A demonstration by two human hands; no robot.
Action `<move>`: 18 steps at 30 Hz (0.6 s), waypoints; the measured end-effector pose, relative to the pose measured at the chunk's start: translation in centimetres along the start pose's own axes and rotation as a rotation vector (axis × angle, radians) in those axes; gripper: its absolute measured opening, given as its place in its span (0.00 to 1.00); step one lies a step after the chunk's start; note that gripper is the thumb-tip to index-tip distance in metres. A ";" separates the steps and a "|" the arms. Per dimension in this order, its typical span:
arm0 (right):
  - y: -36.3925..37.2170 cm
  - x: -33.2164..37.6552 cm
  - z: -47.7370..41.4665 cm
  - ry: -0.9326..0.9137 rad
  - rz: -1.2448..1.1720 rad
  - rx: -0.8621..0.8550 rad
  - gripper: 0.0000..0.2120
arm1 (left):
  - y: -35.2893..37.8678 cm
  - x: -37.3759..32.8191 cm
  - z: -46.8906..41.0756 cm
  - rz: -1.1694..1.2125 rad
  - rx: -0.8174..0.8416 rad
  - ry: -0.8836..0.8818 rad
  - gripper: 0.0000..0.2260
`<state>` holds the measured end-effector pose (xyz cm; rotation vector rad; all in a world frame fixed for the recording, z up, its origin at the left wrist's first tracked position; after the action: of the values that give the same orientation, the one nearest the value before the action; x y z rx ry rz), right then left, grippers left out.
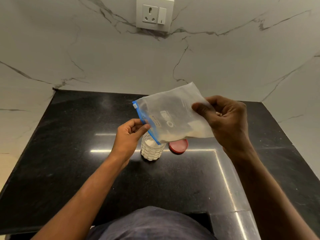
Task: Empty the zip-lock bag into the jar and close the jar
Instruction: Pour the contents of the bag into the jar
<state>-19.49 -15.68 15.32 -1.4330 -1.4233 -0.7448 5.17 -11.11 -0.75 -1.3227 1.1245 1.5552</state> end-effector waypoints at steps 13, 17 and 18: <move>0.5 -0.4 0.2 0.016 -0.004 0.035 0.03 | -0.5 0.7 -0.2 -0.018 -0.018 -0.014 0.07; 0.3 -0.4 -0.2 0.016 -0.018 0.022 0.03 | -0.5 0.8 -0.3 -0.022 -0.012 -0.024 0.08; 0.5 -0.6 -0.2 0.029 -0.008 0.048 0.04 | -0.6 0.9 -0.3 -0.026 -0.017 -0.027 0.07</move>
<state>-19.00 -15.99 14.77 -1.3752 -1.4169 -0.7286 5.67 -11.24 -1.71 -1.3189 1.0757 1.5628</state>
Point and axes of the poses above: each hand's wrist, its own z-axis away from the middle knuckle, its own y-axis out of the palm, x = y × z, the point moved 6 cm from there along -z, towards the middle knuckle, and after that the axes turned 6 degrees about -z, right-handed, at the moved point
